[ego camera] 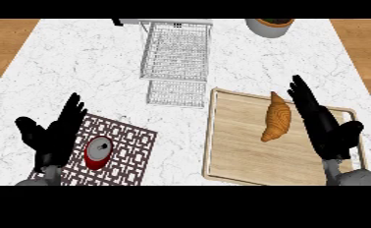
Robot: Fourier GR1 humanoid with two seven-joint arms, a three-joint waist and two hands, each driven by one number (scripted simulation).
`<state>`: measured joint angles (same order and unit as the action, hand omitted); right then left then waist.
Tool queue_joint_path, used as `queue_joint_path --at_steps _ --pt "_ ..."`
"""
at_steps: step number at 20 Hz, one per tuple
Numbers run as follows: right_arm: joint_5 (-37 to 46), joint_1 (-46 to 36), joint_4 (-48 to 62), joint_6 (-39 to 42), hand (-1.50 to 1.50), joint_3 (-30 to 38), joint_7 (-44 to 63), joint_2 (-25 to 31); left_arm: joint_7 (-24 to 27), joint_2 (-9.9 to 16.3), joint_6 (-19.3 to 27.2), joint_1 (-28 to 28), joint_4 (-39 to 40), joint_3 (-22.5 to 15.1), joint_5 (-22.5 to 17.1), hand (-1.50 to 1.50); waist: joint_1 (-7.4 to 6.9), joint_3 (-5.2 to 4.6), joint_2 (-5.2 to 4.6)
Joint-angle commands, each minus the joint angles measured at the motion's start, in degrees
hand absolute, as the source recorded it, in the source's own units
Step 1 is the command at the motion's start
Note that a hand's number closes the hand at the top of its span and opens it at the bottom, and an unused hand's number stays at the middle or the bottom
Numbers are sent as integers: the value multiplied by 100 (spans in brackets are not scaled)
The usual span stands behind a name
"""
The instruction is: Pick the croissant from the tray and place it in the tiered basket
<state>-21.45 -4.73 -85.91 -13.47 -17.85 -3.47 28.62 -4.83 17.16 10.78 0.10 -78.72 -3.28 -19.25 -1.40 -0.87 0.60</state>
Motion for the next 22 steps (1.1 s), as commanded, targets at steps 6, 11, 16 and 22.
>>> queue_joint_path --at_steps 6,11,16,22 --pt "2130 -1630 -583 -1639 150 -714 -36 -639 -70 539 -383 -637 -593 -300 483 0 9 70 -14" --pt "2908 -624 461 -4268 -150 201 882 -918 -90 570 -569 -410 -609 -185 238 0 255 63 -14" --pt "5010 -1006 694 -4658 -150 -681 2276 -633 -259 633 -611 -369 -795 -174 235 0 149 44 -11" --pt "6105 -933 1036 -3088 -150 -672 3651 272 -341 579 -566 -280 -820 -193 204 0 311 -24 65"
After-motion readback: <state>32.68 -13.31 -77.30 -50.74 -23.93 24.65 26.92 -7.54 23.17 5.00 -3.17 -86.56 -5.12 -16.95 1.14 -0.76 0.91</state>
